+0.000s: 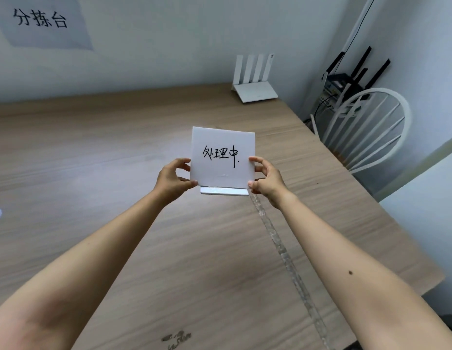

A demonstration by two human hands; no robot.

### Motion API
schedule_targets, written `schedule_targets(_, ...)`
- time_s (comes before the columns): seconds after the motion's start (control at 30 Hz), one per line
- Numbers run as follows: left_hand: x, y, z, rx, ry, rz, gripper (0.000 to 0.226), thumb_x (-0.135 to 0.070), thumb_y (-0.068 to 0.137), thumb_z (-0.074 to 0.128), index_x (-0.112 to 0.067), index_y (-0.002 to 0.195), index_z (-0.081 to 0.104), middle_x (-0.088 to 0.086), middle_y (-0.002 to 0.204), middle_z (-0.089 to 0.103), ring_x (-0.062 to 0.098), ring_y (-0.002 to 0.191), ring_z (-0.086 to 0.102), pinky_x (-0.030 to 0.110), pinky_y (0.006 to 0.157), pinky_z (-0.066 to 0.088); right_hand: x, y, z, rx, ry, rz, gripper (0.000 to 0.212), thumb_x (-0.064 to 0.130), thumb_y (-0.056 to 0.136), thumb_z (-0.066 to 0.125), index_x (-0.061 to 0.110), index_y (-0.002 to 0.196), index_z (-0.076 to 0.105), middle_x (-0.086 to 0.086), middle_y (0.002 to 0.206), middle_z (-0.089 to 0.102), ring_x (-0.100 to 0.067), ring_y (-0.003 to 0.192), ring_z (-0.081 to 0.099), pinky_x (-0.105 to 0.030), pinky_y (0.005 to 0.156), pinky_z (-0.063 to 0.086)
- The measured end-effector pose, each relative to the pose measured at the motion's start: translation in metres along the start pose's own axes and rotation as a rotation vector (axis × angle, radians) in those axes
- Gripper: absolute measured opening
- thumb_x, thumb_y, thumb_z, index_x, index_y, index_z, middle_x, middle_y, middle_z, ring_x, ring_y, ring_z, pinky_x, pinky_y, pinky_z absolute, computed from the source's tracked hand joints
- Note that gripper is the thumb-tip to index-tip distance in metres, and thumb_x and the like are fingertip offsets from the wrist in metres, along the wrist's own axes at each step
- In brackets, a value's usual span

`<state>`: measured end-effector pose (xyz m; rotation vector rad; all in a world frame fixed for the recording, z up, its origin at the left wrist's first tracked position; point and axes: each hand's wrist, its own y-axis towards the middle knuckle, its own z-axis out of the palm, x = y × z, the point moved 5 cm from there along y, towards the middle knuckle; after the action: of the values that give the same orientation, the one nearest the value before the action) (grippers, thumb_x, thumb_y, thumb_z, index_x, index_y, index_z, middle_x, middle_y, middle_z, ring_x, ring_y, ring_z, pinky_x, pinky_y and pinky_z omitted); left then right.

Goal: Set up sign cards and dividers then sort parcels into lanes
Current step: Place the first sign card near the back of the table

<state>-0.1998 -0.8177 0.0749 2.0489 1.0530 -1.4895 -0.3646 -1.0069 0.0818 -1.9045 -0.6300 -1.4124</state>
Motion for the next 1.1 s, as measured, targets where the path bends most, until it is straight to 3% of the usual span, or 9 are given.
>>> schedule_targets(0.2,-0.016,0.044,0.067,-0.075,-0.012,-0.049,0.059,0.001,0.073,0.077,-0.016,0.124,0.053,0.003,0.106,0.06,0.023,0.072,0.064,0.037,0.07,0.052,-0.005,0.059,-0.064,0.022,-0.059,-0.012,0.068,-0.021,0.076,0.047,0.02,0.13,0.051,-0.002,0.11,0.053,-0.014,0.075,0.056,-0.027,0.057,0.048)
schedule_targets(0.4,-0.034,0.09,0.126,-0.113,-0.027,-0.106,0.059,0.003,0.078,0.072,-0.018,0.129,0.05,0.01,0.1,0.064,0.021,0.073,0.063,0.034,0.068,0.054,-0.011,0.115,-0.118,0.0,-0.071,0.007,0.058,-0.02,0.074,0.049,0.022,0.114,0.045,-0.007,0.114,0.055,-0.019,0.071,0.055,-0.034,0.058,0.045)
schedule_targets(0.57,-0.042,0.128,0.162,-0.164,-0.047,-0.135,0.061,0.005,0.078,0.071,-0.02,0.13,0.05,0.013,0.099,0.065,0.023,0.077,0.065,0.037,0.074,0.056,-0.024,0.166,-0.153,-0.015,0.013,0.07,0.054,-0.015,0.079,0.057,0.018,0.115,0.033,-0.006,0.107,0.052,-0.022,0.085,0.057,-0.03,0.068,0.053)
schedule_targets(0.67,-0.038,0.152,0.177,-0.188,-0.068,-0.132,0.06,0.005,0.076,0.073,-0.021,0.127,0.052,0.016,0.1,0.066,0.027,0.084,0.065,0.035,0.075,0.055,-0.035,0.198,-0.169,-0.049,0.048,0.073,0.053,-0.015,0.081,0.062,0.011,0.121,0.038,-0.013,0.108,0.055,-0.025,0.091,0.058,-0.032,0.074,0.056)
schedule_targets(0.77,-0.032,0.177,0.193,-0.225,-0.078,-0.14,0.056,0.005,0.077,0.072,-0.019,0.124,0.055,0.017,0.098,0.065,0.029,0.089,0.064,0.037,0.077,0.055,-0.046,0.23,-0.178,-0.085,0.059,0.076,0.041,-0.017,0.079,0.063,0.002,0.113,0.05,-0.015,0.102,0.057,-0.02,0.081,0.058,-0.026,0.065,0.053)
schedule_targets(0.87,-0.024,0.202,0.211,-0.257,-0.11,-0.17,0.051,0.008,0.078,0.069,-0.014,0.122,0.056,0.014,0.095,0.064,0.027,0.084,0.062,0.036,0.074,0.055,-0.06,0.26,-0.184,-0.119,0.08,0.095,0.033,-0.016,0.079,0.064,0.005,0.103,0.057,-0.013,0.097,0.059,-0.016,0.074,0.056,-0.023,0.058,0.048)
schedule_targets(1.1,0.0,0.257,0.231,-0.323,-0.18,-0.205,0.043,0.009,0.08,0.067,-0.011,0.116,0.057,0.015,0.095,0.067,0.026,0.078,0.064,0.03,0.066,0.055,-0.09,0.328,-0.187,-0.156,0.157,0.13,0.031,-0.015,0.08,0.064,0.003,0.105,0.063,-0.013,0.096,0.063,-0.015,0.071,0.059,-0.022,0.056,0.049)
